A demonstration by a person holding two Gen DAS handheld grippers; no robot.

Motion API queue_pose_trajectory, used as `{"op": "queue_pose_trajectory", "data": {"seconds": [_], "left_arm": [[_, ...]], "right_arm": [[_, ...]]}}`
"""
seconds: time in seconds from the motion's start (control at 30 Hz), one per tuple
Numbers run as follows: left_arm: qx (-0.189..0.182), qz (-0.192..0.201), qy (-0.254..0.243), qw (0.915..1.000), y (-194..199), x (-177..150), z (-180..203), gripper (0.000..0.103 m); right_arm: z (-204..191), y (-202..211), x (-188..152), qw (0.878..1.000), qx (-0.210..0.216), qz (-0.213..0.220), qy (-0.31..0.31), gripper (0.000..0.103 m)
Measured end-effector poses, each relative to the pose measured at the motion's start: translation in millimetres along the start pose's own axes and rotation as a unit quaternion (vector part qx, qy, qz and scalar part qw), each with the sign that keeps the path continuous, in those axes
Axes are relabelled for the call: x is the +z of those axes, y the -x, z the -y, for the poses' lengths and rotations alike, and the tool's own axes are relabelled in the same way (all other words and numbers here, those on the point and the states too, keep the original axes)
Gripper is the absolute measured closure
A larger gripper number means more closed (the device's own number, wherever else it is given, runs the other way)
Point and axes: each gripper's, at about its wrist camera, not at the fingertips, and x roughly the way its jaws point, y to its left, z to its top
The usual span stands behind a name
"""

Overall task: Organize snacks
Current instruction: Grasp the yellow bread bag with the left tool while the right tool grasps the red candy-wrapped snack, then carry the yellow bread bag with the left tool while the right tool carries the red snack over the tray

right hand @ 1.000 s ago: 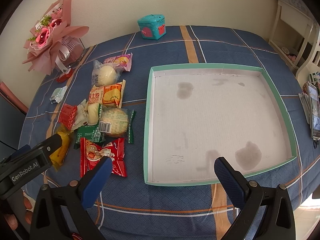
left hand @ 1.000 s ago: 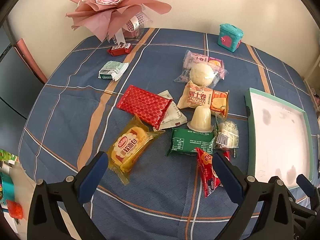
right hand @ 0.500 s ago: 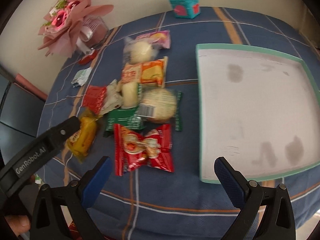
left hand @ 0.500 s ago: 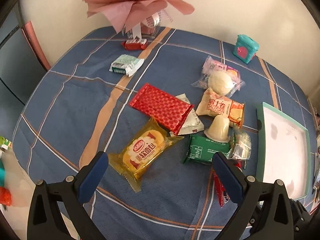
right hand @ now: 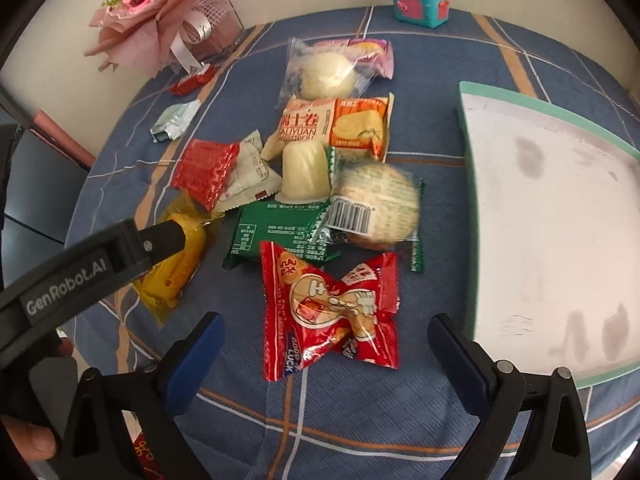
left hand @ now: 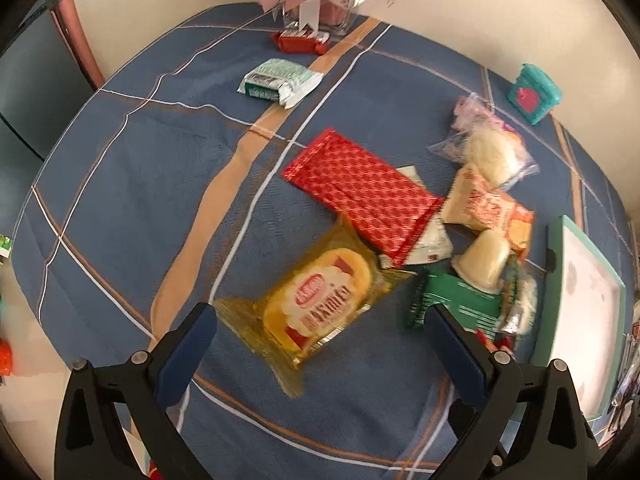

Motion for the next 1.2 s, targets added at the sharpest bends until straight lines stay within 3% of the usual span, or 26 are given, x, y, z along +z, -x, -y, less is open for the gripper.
{"op": "queue_pose_trajectory", "data": {"seconds": [0.27,0.4,0.53,0.73,1.2], "left_arm": [[0.001,-0.012,-0.025,0.9996,-21,10,-9,0.000],[-0.004,-0.030,-0.038,0.9988,-30,9,-5,0.002],[0.000,-0.027,-0.046,0.9986,-31,7,-3,0.025],[-0.017,-0.048,-0.049,0.9975,-40,-3,1,0.054],[-0.042,-0.029,-0.038,0.9980,-24,-9,6,0.062]], "right_arm": [[-3,-14,3,1.000,-0.011,-0.018,-0.005,0.014],[-4,-18,2,1.000,-0.016,-0.026,-0.004,0.027],[0,-16,1,0.999,-0.021,-0.028,-0.009,0.045],[6,-12,2,0.999,-0.010,-0.026,-0.017,0.049],[9,6,1,1.000,0.006,-0.006,-0.006,0.056]]}}
